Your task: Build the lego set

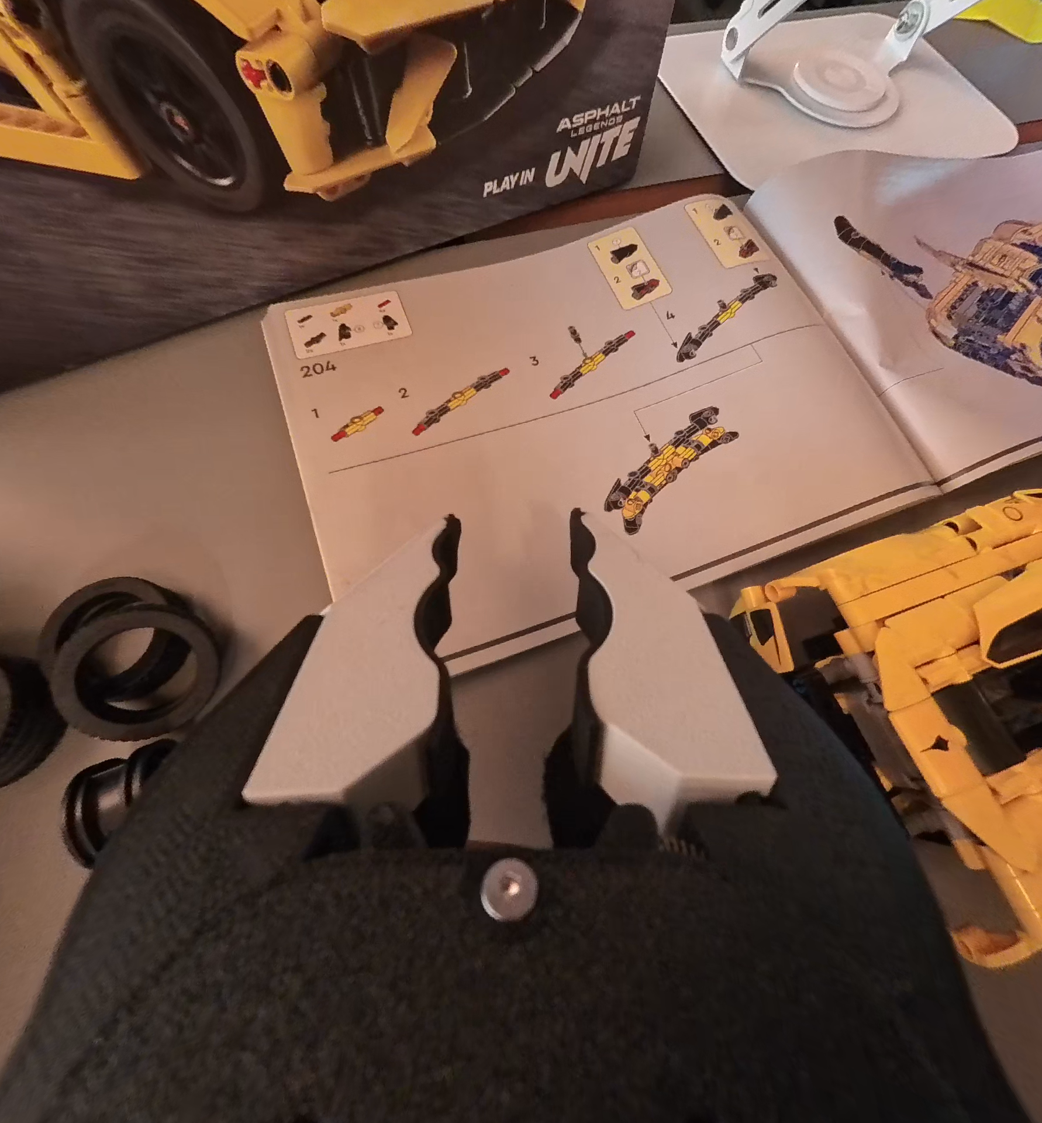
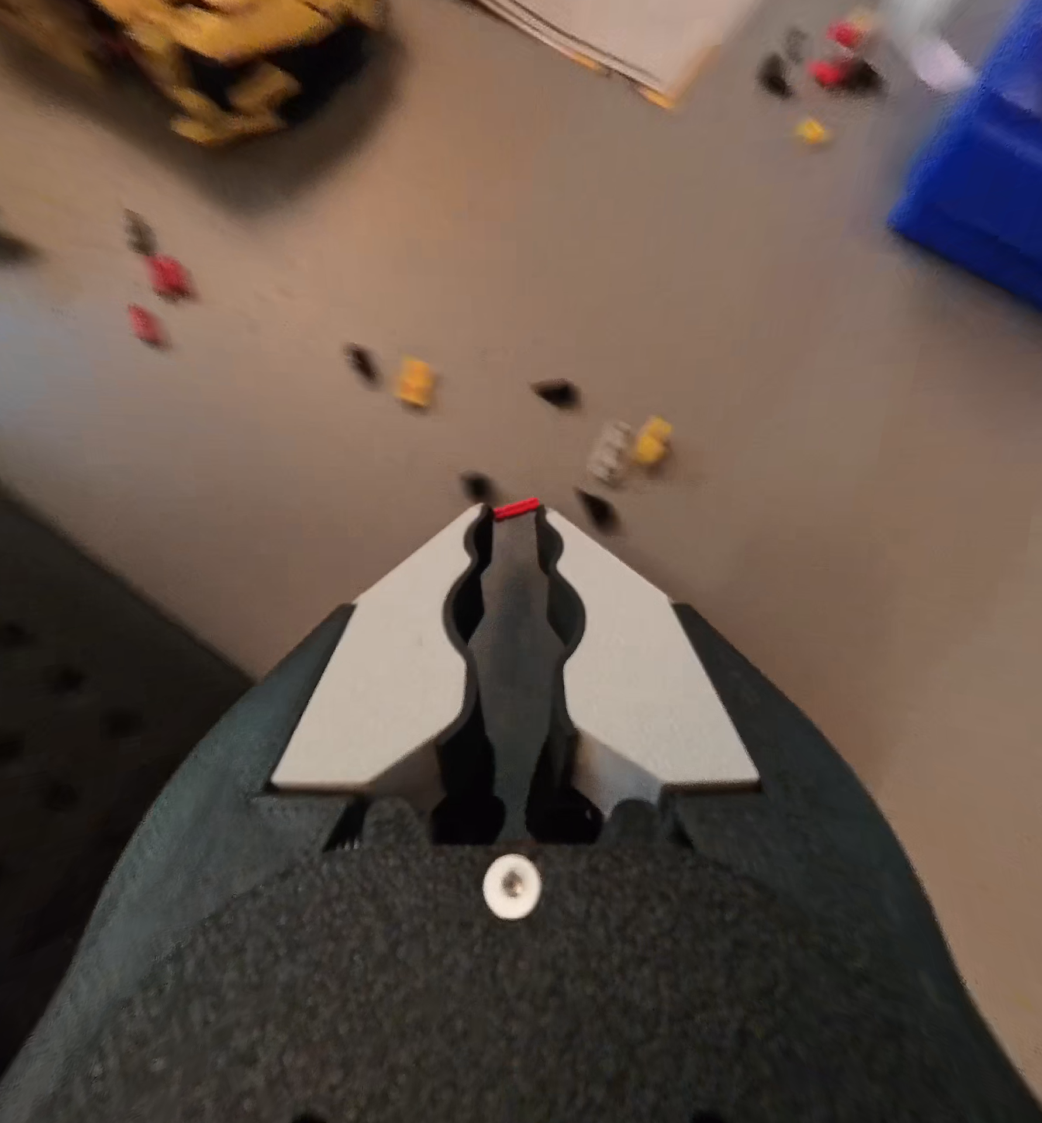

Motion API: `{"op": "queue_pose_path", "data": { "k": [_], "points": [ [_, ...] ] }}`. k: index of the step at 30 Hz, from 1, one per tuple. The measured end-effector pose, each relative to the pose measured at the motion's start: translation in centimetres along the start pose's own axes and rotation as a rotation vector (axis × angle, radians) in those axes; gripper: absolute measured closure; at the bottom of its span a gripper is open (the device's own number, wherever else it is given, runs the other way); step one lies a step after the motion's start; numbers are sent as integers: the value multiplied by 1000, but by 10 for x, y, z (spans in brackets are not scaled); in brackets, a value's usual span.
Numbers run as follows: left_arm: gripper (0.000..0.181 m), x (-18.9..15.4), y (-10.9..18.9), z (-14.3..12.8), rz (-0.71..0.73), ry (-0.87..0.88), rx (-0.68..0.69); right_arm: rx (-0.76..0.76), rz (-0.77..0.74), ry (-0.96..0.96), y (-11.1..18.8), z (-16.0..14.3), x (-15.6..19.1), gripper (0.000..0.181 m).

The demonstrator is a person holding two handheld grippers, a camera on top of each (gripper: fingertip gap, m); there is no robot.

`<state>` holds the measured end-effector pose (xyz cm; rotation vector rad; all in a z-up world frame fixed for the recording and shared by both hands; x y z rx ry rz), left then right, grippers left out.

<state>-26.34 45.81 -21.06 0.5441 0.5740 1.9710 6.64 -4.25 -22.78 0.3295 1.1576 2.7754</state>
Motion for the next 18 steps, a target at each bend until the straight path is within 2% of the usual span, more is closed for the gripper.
{"op": "queue_pose_path", "data": {
  "k": [1, 3, 6, 10, 18],
  "points": [
    [144, 0, 0, 0, 0, 0, 2, 10, 85, 28, -3, 7, 20, 178],
    [144, 0, -1, 0, 0, -2, 4, 34, 232, 104, -15, 19, 67, 178],
    [144, -1, -1, 0, -1, -8, 6, 76, 253, 229, -39, 21, 109, 177],
    [144, 0, 2, 1, -2, -2, -6, 139, 310, 201, -51, 17, 120, 177],
    [144, -1, 5, 3, -3, -5, -16, 173, 273, 186, -52, 15, 112, 168]
  ]
}}
Point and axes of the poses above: each gripper's, where its closed fingertips meet, y back along the fingers, z out of its top, x = y × z across the jaws, the point moved 8 cm from there along y, back along the fingers, and after that the axes turned 15 degrees about -y, right-handed, at the moved point
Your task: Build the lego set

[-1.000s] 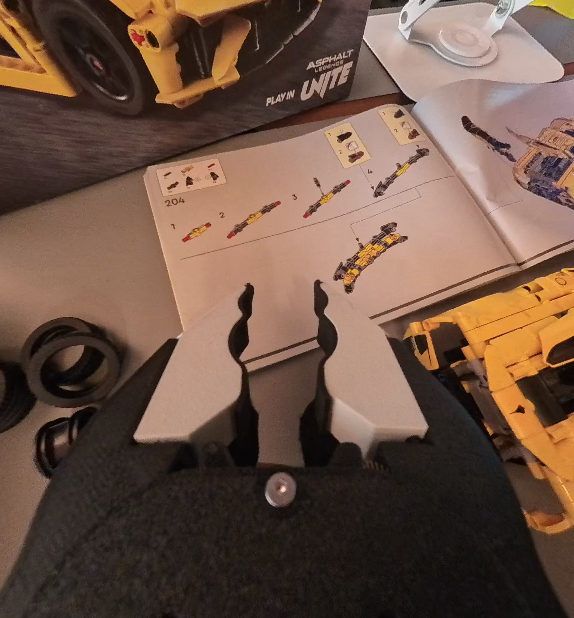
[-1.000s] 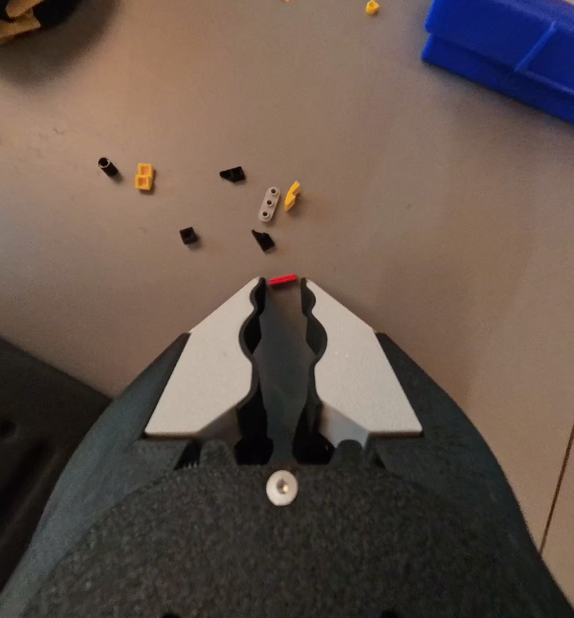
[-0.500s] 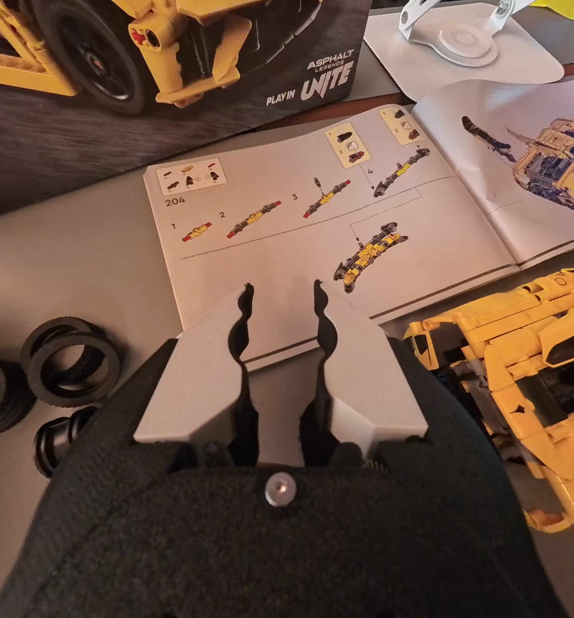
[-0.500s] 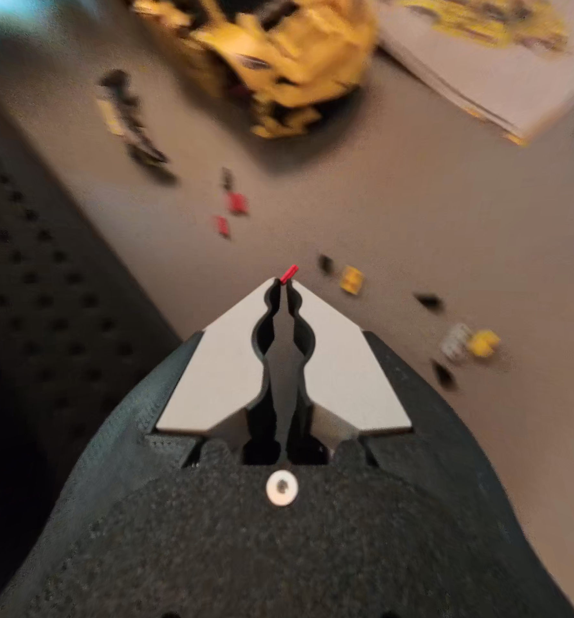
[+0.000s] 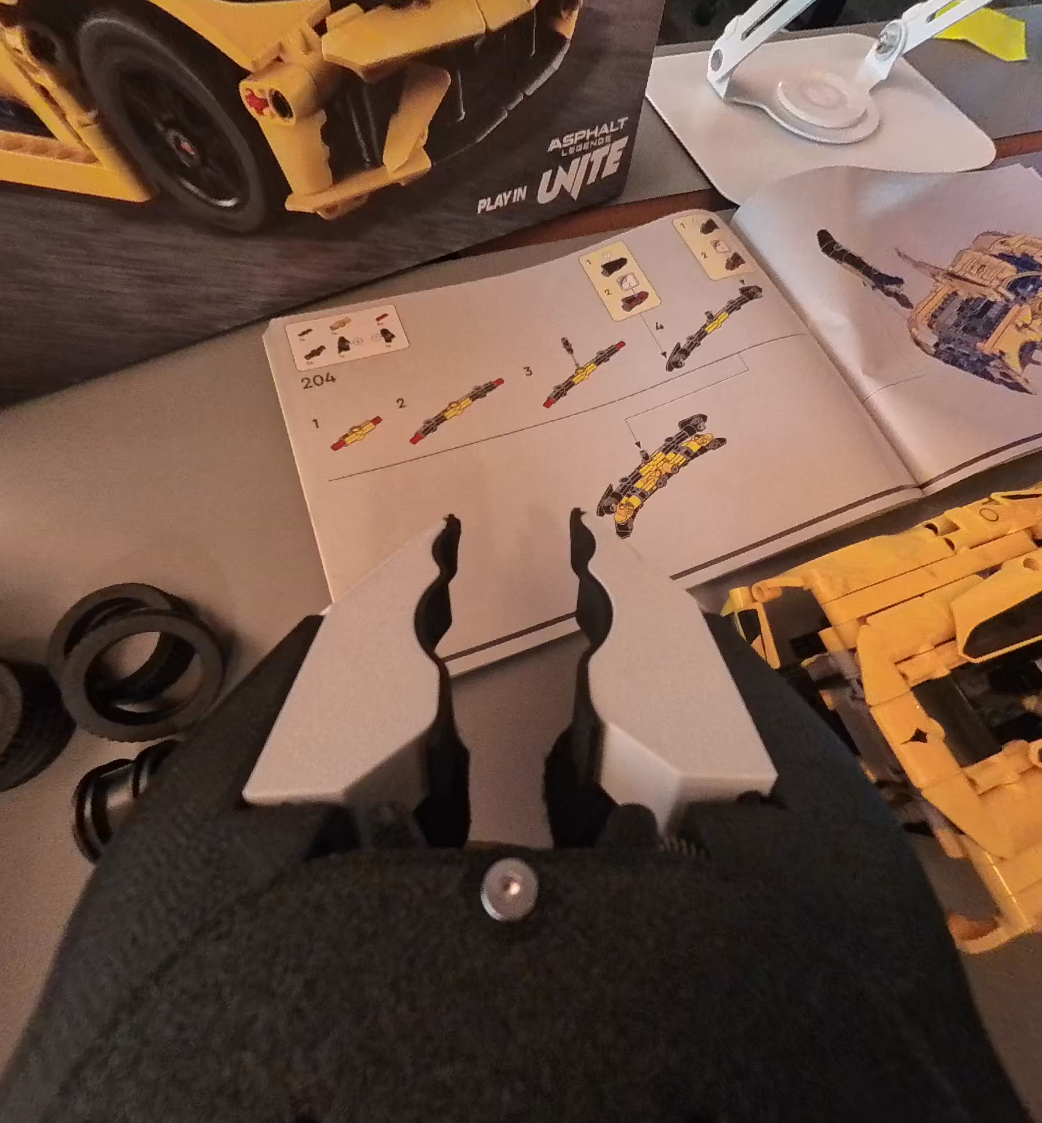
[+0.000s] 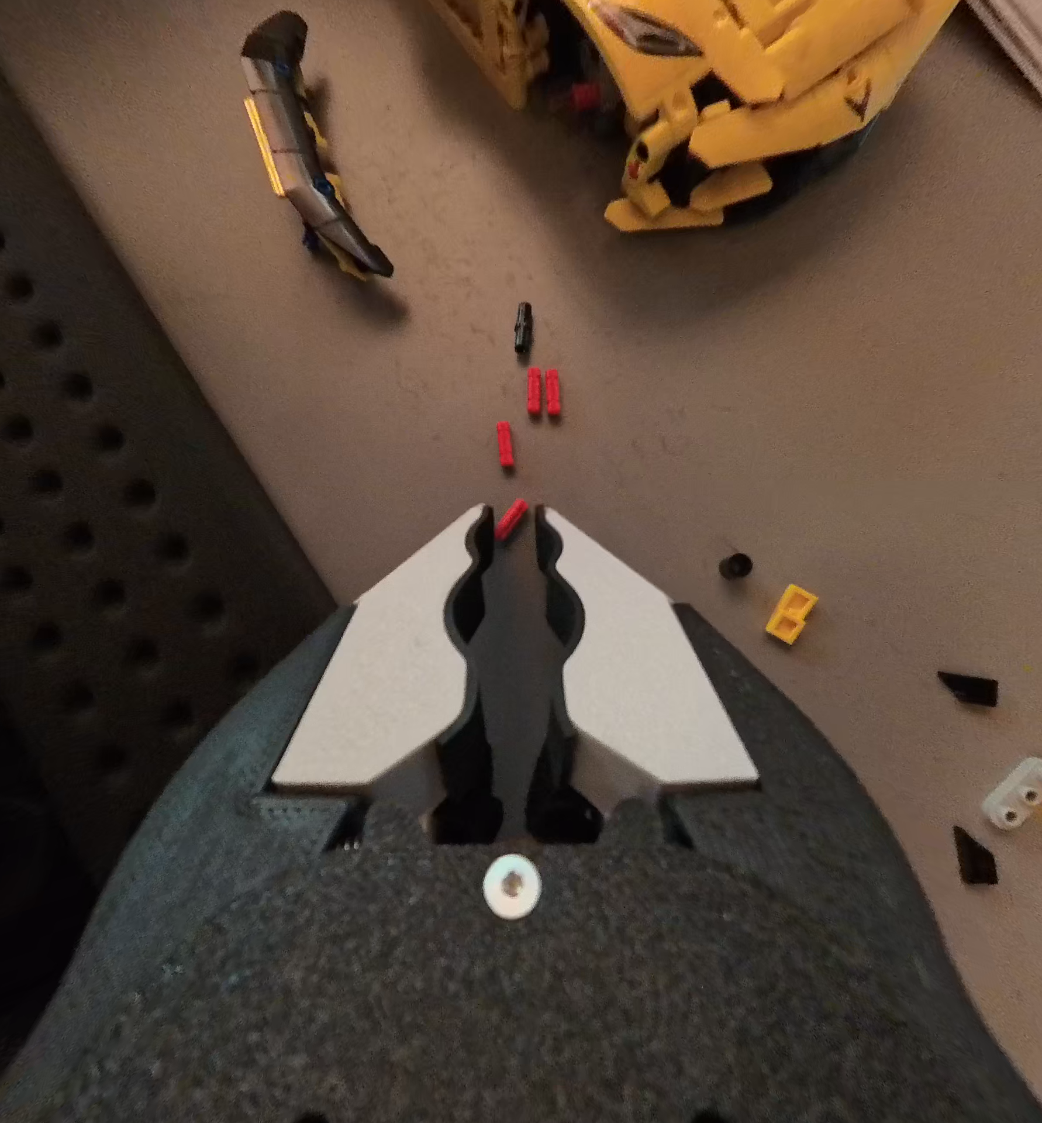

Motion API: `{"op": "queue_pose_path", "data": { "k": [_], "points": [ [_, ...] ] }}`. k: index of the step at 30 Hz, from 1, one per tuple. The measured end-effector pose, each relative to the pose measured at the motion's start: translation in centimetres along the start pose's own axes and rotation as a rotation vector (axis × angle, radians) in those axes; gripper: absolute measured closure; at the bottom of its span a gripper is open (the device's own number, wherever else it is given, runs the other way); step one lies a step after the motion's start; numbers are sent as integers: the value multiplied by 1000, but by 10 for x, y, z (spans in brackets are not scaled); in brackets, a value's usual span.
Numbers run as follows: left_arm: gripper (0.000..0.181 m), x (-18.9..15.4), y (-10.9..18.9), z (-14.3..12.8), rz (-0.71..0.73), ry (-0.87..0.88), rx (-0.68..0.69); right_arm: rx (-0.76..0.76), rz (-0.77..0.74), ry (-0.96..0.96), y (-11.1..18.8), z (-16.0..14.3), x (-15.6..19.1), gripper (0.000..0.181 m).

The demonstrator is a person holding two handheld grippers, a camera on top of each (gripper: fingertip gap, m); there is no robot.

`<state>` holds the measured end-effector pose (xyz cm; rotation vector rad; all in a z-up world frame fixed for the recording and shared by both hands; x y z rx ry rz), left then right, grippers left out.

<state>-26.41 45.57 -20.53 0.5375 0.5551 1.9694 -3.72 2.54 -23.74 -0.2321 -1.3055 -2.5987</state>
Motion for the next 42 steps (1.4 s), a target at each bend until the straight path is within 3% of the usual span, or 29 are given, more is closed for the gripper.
{"op": "queue_pose_path", "data": {
  "k": [4, 7, 13, 16, 21, 29, 33, 37, 42],
  "points": [
    [144, 0, 0, 0, -3, 4, 0, -96, 42, 56, -3, 29, 18, 164],
    [144, -1, -1, -1, -5, -3, 5, -71, 143, 99, -30, 50, 47, 150],
    [144, 0, -1, -1, -3, 5, 4, -108, 151, 196, -68, 78, 72, 149],
    [144, 0, 0, -1, -4, 0, 2, -37, 169, 209, -74, 76, 75, 164],
    [144, -2, 0, 0, -11, -2, 2, 5, 236, 179, -75, 71, 79, 155],
    [144, -1, 0, 0, -9, 0, 0, 18, 215, 196, -66, 73, 79, 166],
    [144, -2, 0, 0, -12, -1, 2, -87, 218, 172, -21, 84, 65, 166],
    [144, -2, 0, 0, -14, -2, 0, -169, -50, 64, 20, 94, 3, 166],
    [144, -1, 1, 1, -9, -2, -3, -61, -305, -150, -1, 81, -64, 166]
  ]
}}
Point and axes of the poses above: each gripper's, where its closed fingertips meet, y back along the fingers, z out of its top, x = y × z across the jaws, the point moved 8 cm from there along y, back along the fingers, and after that the axes turned 15 degrees about -y, right-handed, at the moved point
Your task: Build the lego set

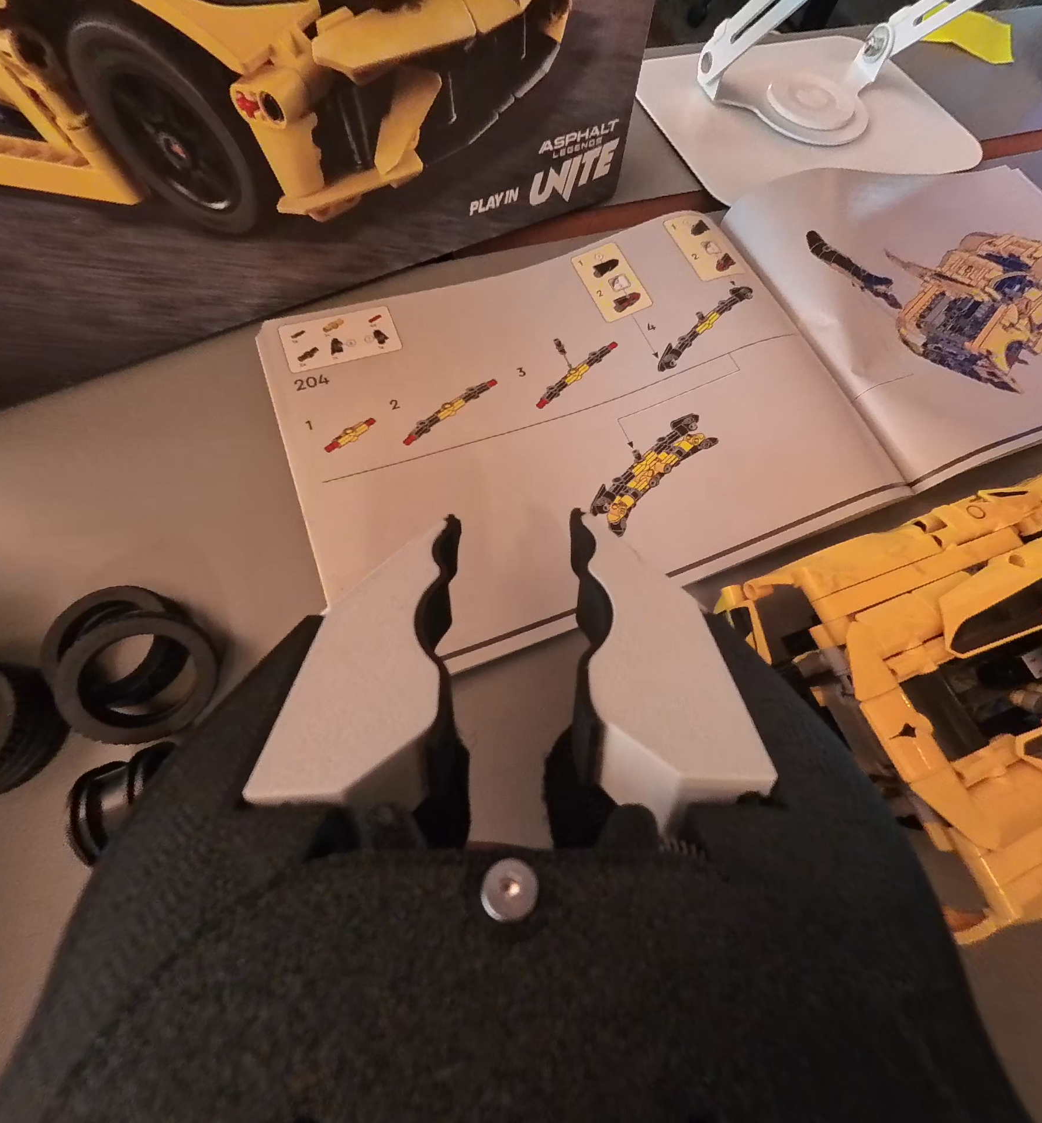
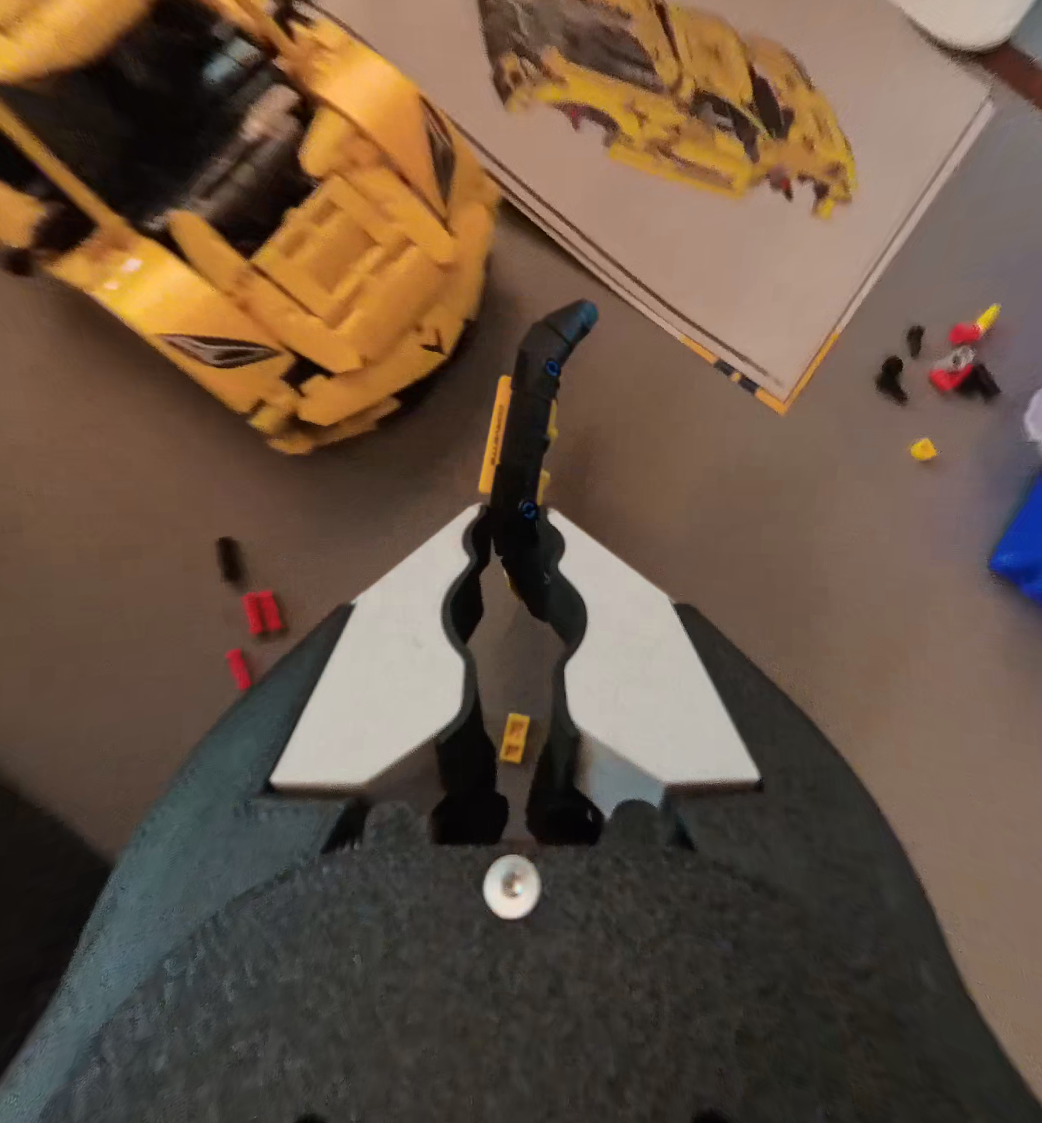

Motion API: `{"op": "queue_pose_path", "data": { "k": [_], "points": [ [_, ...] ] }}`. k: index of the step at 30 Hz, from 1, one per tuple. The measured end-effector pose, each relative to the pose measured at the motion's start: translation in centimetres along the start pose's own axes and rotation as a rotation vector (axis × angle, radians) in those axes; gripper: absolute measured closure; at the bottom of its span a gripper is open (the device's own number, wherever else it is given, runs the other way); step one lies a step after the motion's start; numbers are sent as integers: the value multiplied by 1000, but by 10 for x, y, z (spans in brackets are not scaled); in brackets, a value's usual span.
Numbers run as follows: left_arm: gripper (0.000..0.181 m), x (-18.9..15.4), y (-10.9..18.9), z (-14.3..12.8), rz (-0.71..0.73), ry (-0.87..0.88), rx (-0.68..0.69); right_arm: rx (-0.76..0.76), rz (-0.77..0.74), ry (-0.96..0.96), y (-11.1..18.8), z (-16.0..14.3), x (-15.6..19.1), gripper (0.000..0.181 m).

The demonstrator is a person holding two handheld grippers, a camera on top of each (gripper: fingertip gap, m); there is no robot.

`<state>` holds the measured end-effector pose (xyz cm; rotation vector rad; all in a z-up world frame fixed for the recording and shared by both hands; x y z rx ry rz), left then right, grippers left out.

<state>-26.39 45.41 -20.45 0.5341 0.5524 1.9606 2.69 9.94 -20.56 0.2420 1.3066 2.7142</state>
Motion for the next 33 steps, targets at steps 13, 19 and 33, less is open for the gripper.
{"op": "queue_pose_path", "data": {
  "k": [13, 19, 33],
  "points": [
    [144, 0, -3, -2, -2, -2, 10, -114, 37, -178, -1, -3, -10, 155],
    [144, 3, -3, -4, 8, 2, 15, -555, 186, -253, 34, -19, 13, 151],
    [144, 40, 54, 14, 182, -63, -43, -503, 588, 203, -6, 71, 153, 138]
  ]
}}
Point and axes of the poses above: each gripper's, where its closed fingertips meet, y back along the fingers, z out of its top, x = y × z across the jaws, the point moved 8 cm from there along y, back along the fingers, and after that the axes turned 15 degrees about -y, right-handed, at the moved point
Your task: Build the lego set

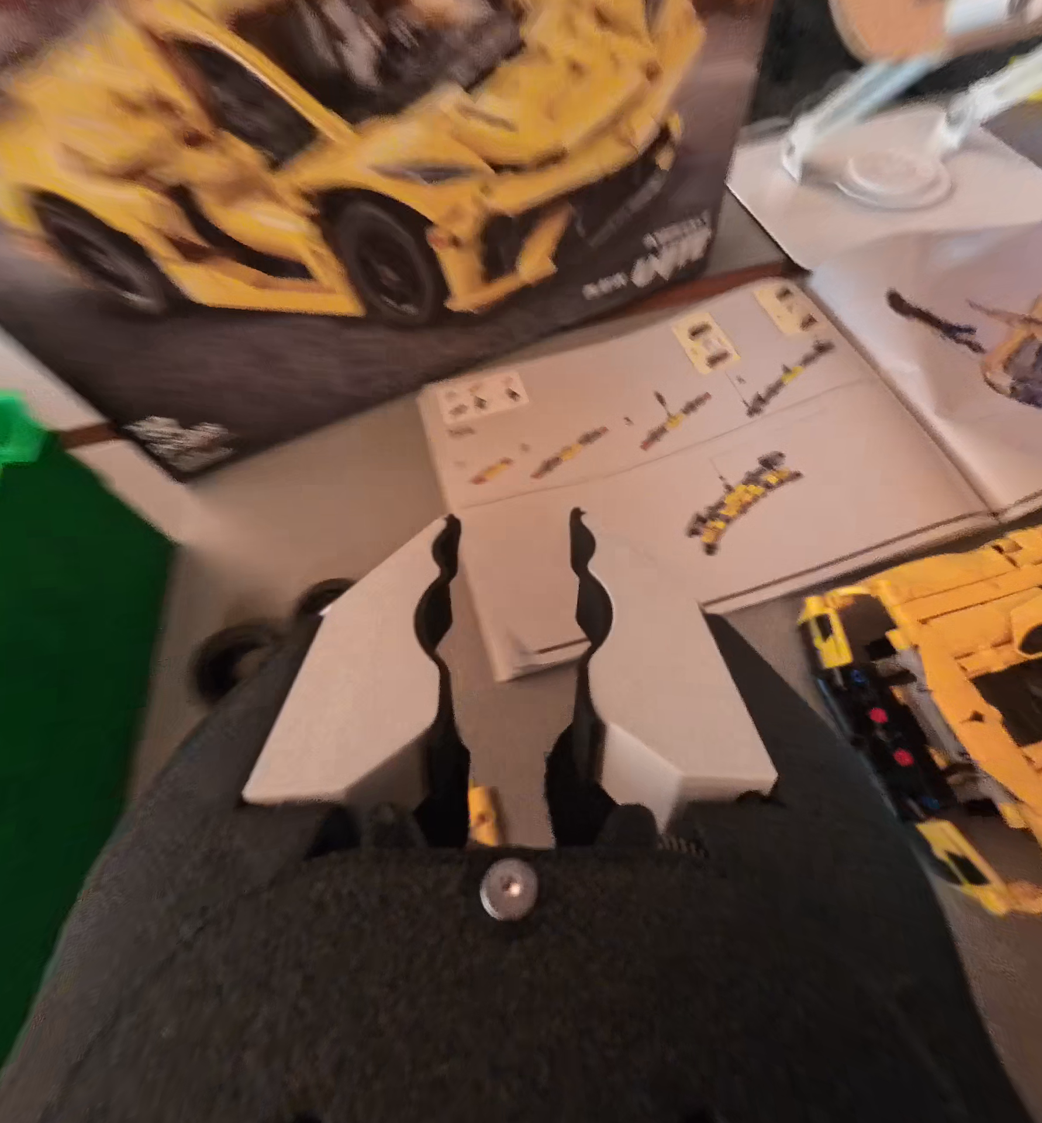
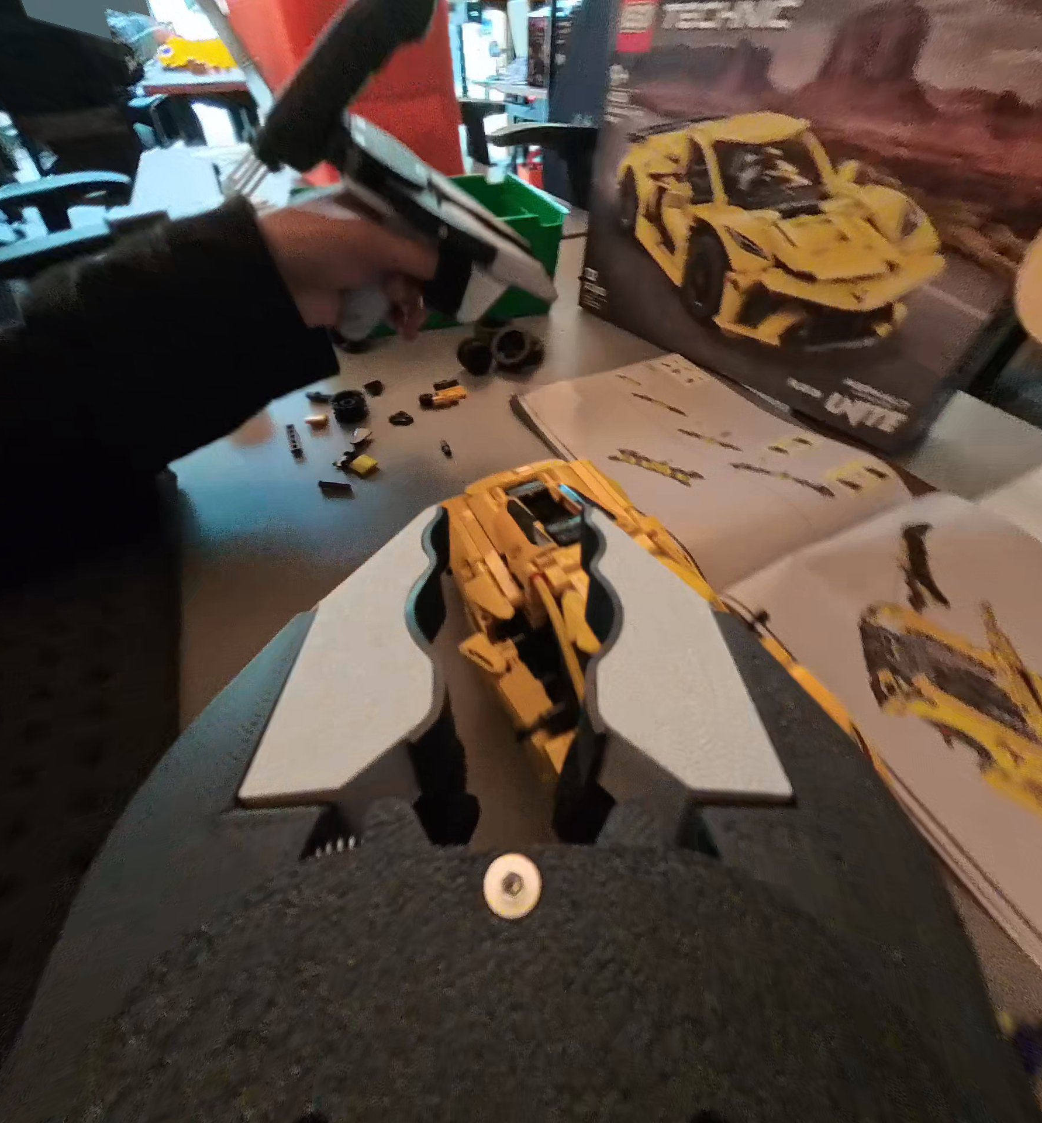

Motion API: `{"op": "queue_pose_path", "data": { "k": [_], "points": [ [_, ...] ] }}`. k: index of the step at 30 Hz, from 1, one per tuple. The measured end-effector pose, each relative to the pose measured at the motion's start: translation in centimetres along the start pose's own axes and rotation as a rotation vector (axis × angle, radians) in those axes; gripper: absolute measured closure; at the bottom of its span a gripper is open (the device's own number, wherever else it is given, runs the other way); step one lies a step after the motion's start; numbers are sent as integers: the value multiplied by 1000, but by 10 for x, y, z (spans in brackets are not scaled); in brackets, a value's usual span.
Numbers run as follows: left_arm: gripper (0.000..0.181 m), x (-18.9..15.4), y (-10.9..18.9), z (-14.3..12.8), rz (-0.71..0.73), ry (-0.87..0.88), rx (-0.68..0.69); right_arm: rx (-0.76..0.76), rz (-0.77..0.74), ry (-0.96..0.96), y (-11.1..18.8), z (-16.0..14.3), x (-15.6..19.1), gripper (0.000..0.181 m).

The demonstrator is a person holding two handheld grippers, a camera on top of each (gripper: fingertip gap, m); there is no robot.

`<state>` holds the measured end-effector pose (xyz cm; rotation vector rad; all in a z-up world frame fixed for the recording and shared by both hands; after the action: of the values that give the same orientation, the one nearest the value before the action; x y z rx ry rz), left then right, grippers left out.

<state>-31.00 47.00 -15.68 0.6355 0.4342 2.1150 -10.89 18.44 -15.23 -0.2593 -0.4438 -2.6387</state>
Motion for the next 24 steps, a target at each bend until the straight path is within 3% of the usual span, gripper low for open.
{"op": "queue_pose_path", "data": {
  "k": [3, 5, 9, 12, 17, 21, 24],
  "points": [
    [144, 31, 50, -3, 48, -35, 3, -50, 88, 20, -17, -2, 15, 144],
    [145, 33, 77, -19, 10, -36, 37, -100, 129, 7, -23, -11, 25, 147],
    [145, -16, 111, -74, -144, 3, 114, -100, 182, 3, -30, -28, 40, 148],
    [150, -35, 136, -122, -47, 13, 218, -66, 175, 36, -33, -34, 40, 148],
    [149, -46, 147, -155, -76, 222, 267, -65, 205, -18, -37, -34, 35, 149],
    [149, -32, 141, -158, -23, 119, 358, -57, 196, -22, -38, -36, 33, 151],
    [149, 4, 155, -165, 72, 5, 445, -50, 185, -15, -37, -37, 31, 152]
  ]
}}
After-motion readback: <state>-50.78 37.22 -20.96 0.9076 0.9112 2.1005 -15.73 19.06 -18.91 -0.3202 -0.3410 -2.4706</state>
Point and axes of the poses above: each gripper's, where its closed fingertips meet, y back along the fingers, z out of its top, x = y × z across the jaws, the point moved 8 cm from there along y, back along the fingers, and after that the axes turned 15 degrees about -y, right-handed, at the moved point
